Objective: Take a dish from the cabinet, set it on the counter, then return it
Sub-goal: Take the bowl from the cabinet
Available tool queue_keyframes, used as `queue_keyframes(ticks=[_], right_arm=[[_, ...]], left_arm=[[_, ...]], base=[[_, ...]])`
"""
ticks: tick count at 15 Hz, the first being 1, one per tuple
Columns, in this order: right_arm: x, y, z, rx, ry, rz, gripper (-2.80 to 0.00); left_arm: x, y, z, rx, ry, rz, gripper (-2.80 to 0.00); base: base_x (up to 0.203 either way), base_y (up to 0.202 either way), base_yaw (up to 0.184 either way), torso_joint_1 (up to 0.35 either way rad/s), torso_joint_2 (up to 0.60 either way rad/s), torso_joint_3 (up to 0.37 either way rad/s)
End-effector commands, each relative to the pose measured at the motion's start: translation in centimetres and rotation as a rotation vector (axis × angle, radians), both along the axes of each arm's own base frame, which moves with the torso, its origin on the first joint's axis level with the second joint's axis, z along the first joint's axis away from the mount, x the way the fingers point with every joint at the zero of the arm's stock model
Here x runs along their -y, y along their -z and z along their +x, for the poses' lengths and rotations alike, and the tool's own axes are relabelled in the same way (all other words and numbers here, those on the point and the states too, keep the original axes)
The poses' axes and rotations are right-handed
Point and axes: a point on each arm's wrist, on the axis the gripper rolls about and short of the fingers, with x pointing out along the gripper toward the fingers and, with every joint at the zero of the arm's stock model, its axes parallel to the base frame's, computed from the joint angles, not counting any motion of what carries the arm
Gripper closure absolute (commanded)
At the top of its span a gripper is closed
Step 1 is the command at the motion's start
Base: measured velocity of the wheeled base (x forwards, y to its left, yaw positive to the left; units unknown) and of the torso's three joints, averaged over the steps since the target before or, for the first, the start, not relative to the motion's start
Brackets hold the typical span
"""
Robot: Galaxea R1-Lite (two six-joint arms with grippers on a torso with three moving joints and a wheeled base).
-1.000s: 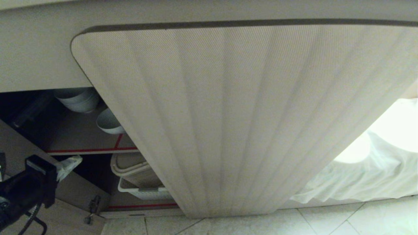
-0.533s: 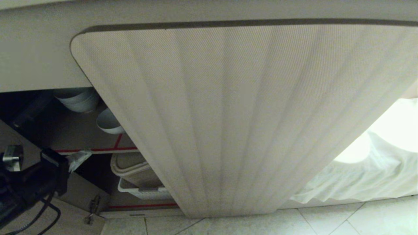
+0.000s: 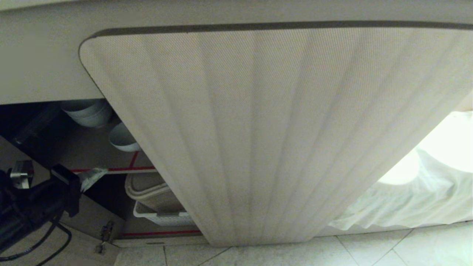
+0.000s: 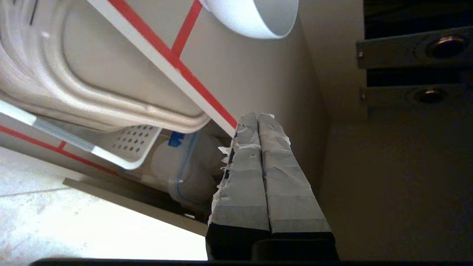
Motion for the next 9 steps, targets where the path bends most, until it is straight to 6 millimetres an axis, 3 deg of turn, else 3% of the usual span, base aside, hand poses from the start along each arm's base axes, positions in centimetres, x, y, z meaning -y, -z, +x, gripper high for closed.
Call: queue_keyframes(ticks=[1,9], right_arm=[[0.0,0.0,0.0,0.0,-0.001,0.0,0.0],[0.0,0.0,0.0,0.0,0.0,0.0,0.0]], left_arm=[[0.0,-0.23,0.01,0.011,0.005,-0.003,0.0],[0.24,-0.72,-0.43,0.019,0.01,0.004,0.0]], base=[[0.0,0.0,0.0,0.0,0.0,0.0],[0.0,0.0,0.0,0.0,0.0,0.0]])
